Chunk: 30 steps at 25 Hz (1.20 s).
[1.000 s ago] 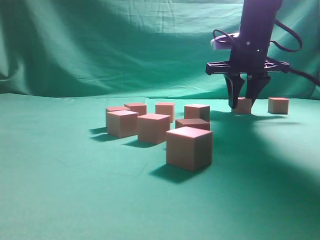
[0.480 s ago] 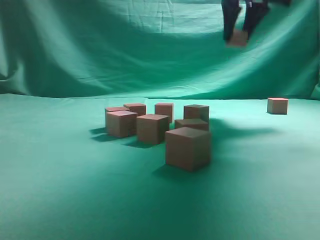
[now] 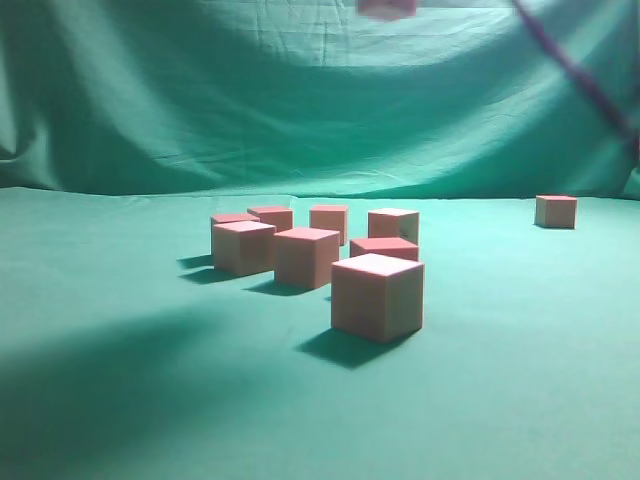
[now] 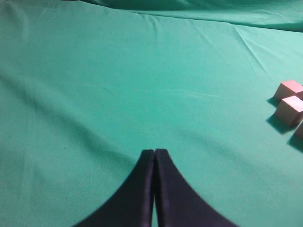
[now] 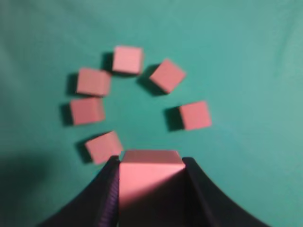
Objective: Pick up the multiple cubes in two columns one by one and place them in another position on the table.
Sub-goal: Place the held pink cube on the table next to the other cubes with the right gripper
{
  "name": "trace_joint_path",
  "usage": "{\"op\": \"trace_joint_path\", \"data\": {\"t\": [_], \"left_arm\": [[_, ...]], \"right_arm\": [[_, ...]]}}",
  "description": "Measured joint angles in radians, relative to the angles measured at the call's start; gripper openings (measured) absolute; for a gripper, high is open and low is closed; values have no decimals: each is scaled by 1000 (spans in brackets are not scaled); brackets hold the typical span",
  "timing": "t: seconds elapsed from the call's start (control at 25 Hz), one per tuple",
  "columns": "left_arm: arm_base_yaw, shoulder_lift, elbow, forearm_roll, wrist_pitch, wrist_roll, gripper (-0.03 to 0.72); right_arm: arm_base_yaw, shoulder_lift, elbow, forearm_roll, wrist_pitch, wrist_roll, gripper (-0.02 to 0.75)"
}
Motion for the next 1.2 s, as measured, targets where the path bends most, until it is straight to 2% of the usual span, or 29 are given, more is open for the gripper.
{"op": "trace_joint_path", "data": {"t": [0.16, 0.28, 0.48, 0.92, 1.2], "left_arm": [[0, 0, 0, 0, 0, 0, 0], [0, 0, 0, 0, 0, 0, 0], [0, 0, 0, 0, 0, 0, 0], [0, 0, 0, 0, 0, 0, 0], [0, 0, 0, 0, 0, 0, 0]], "right_arm": [[162, -28, 202, 9, -78, -62, 262], [252, -28, 330, 13, -162, -98, 262], [340, -28, 463, 13, -246, -208, 262], [352, 35, 515, 189, -323, -483, 262], [352, 88, 515, 184, -360, -505, 262]]}}
